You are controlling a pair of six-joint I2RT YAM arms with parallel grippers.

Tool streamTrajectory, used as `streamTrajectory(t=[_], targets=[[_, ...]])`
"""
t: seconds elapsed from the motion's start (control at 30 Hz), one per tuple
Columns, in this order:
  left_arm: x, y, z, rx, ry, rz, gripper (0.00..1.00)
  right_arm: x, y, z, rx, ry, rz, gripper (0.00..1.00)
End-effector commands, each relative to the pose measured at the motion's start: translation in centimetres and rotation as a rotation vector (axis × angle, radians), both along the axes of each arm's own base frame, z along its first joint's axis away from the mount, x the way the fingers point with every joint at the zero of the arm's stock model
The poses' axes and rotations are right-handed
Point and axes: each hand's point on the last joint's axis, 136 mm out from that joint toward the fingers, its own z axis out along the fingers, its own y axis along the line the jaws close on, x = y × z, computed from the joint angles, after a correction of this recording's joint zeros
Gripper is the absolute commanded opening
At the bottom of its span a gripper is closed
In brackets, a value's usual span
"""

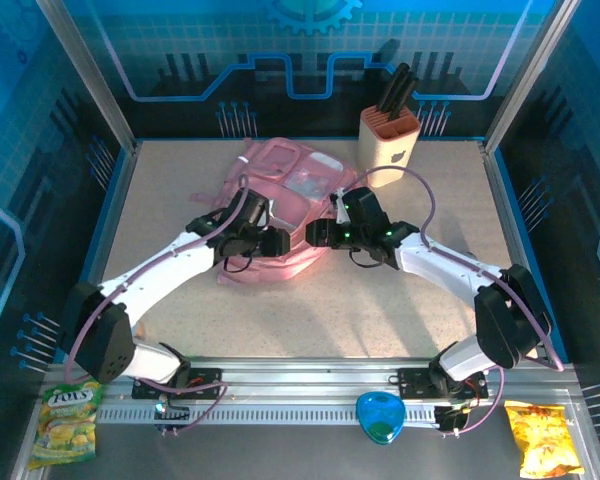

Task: Pack the student bag
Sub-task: Unzip the student bag at the top-center of the table.

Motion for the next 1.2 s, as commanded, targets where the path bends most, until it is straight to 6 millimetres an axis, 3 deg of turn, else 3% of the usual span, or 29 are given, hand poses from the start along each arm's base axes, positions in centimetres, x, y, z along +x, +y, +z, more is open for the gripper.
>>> streamTrajectory(t=[0.0,0.3,0.5,0.7,0.83,1.03,1.17], targets=[[0.7,0.1,-0.5,0.101,-0.026,-0.038,0.41,0.4,-0.5,1.0,0.082,0.008,-0.048,0.64],[1.4,-1.0,-2.4,0.180,0.000,-0.086,0.30,0.7,-0.9,0.3,0.102,0.038,-0.072,0.58],[2.0,-0.4,-3.1,0.249,-0.003,-0.058,0.25,0.8,-1.0,0.4,0.104,0.038,-0.073,0.56],[2.1,-0.4,-3.7,0.253,0.006,-0.054,0.11,1.0,-1.2,0.6,0.129,0.058,-0.113,0.52],[2.1,-0.8,-3.1,0.232,-0.015,-0.064,0.01,1.3,-1.3,0.8,0.202,0.120,-0.203,0.42],[1.7,-2.6,-1.8,0.124,-0.045,-0.128,0.00,2.4,0.2,1.0,0.342,0.214,-0.269,0.42],[1.6,-2.7,-1.3,0.108,-0.055,-0.130,0.00,3.4,1.6,0.6,0.387,0.255,-0.269,0.42]])
